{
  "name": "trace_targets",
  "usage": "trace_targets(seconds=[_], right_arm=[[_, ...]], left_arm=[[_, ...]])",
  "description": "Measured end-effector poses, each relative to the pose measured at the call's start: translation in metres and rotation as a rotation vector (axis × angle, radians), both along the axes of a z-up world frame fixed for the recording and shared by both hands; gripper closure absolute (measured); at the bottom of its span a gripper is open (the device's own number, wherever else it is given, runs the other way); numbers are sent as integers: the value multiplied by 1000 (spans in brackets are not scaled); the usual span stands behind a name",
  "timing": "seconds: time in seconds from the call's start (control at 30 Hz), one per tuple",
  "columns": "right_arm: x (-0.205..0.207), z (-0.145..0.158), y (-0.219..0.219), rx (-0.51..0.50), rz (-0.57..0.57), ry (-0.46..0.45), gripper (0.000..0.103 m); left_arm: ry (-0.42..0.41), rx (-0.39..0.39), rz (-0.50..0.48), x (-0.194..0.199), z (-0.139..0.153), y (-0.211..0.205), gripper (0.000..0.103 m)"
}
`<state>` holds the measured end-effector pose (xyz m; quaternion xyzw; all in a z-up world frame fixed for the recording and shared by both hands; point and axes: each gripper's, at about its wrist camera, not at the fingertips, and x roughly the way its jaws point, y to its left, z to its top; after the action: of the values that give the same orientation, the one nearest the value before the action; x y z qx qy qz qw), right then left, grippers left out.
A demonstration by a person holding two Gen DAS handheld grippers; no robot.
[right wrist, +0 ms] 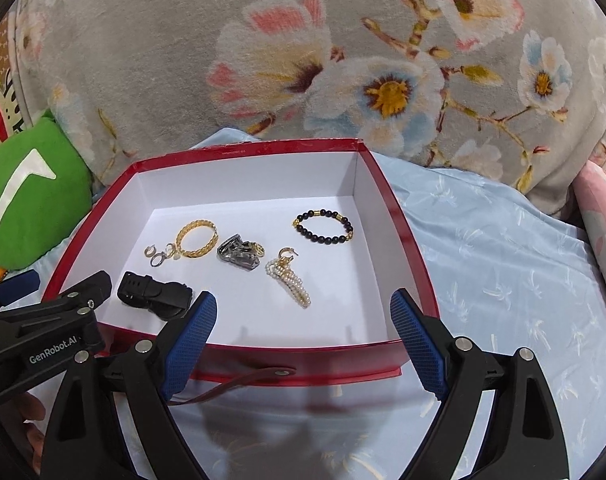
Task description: Organize jewelry
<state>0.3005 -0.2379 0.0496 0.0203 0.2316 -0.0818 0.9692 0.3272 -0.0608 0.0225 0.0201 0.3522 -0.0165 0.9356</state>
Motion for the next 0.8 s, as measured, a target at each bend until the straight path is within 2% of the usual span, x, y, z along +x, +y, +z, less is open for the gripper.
trace_targets(seconds=[0.2, 0.8], right_arm=[[1, -1, 7, -9, 2, 3, 16], [-1, 0, 5, -5, -4, 7, 16]], left_arm=[[-8, 48, 9, -3, 0, -2, 8], [3, 63, 28, -8, 1, -4, 9]])
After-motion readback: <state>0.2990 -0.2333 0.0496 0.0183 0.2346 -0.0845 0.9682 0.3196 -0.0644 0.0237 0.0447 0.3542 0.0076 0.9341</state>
